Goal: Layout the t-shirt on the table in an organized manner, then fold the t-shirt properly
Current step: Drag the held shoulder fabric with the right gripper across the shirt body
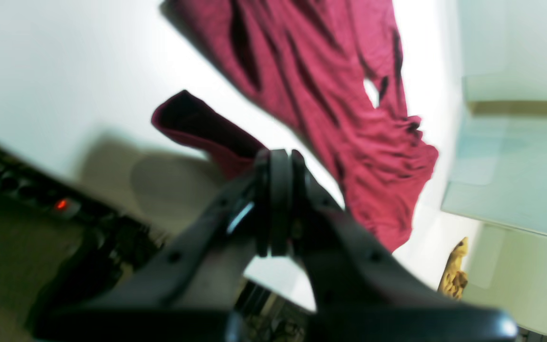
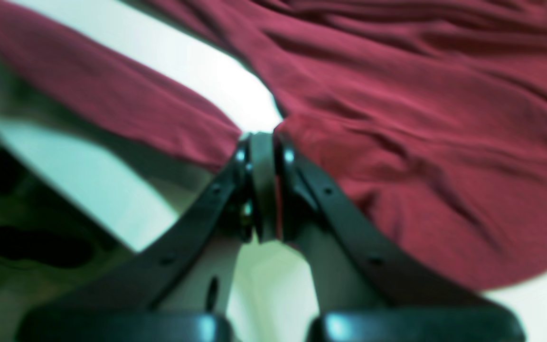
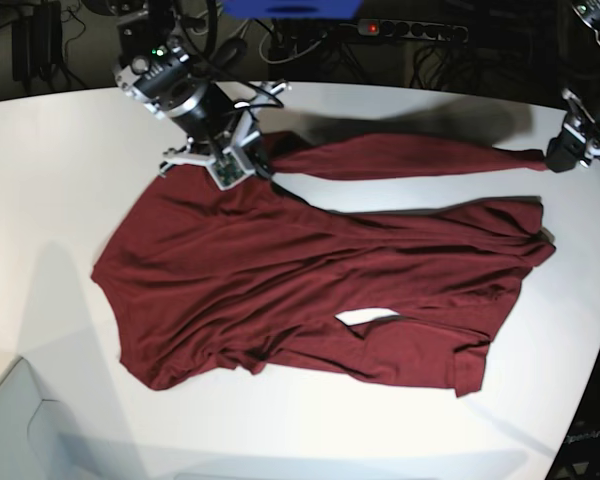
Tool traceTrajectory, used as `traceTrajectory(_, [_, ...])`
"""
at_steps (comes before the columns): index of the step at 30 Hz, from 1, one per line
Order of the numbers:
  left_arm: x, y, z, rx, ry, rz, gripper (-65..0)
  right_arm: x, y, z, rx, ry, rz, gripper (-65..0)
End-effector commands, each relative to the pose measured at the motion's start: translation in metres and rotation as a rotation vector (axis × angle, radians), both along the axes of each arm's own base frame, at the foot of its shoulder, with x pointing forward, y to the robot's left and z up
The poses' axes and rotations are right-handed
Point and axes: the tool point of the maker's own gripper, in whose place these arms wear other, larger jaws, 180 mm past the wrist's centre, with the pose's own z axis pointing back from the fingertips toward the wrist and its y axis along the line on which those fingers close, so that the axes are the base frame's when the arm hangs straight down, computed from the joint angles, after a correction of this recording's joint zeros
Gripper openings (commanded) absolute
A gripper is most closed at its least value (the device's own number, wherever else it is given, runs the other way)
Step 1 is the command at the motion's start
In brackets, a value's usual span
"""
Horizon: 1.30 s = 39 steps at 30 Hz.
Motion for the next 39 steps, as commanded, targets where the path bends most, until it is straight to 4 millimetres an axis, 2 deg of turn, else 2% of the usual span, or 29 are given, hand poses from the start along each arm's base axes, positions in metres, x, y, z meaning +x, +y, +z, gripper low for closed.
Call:
traceTrajectory(1, [0.004, -0.004, 0.012, -0.038, -0.036, -0.007, -65.0, 0.001, 0.006, 0.013, 0.041, -0.046, 0.009, -65.0])
traceTrajectory(5, [-0.008, -0.003, 0.006, -0.035, 0.003, -0.006, -65.0, -0.006, 0.009, 0.016, 0.074, -0.063, 0.015, -65.0])
traceTrajectory(12, [-0.024, 0.001, -0.001, -0.017, 0.060, -0.017, -65.0, -0.004, 0.011, 0.019, 0.082, -0.077, 0.021, -65.0])
traceTrajectory(15, [-0.023, -0.003, 0.005, -0.047, 0.049, -0.043, -65.0, -0.004, 0.023, 0.024, 0.099, -0.090, 0.052, -65.0])
traceTrajectory(20, [-0.015, 0.011, 0.021, -0.064, -0.019, -0.012, -65.0, 0.009, 0.043, 0.041, 0.132, -0.146, 0.097, -65.0])
traceTrajectory(23, [-0.007, 0.016, 0.022, -0.075, -0.042, 0.006, -65.0, 0.019, 0.061, 0.048, 0.170, -0.161, 0.113, -65.0])
traceTrajectory(27, [0.008, 0.023, 0.012, -0.142, -0.060, 0.050, -65.0, 0.037, 0.077, 0.029, 0.186, -0.116, 0.115, -65.0])
traceTrajectory(32, [0.024, 0.030, -0.009, -0.243, -0.049, 0.087, -65.0, 0.053, 0.084, -0.003, 0.168, -0.048, 0.116, -65.0])
traceTrajectory(39, [0.044, 0.055, -0.014, -0.291, -0.059, 0.132, -65.0, 0.070, 0.079, -0.006, 0.151, -0.054, 0.105, -65.0])
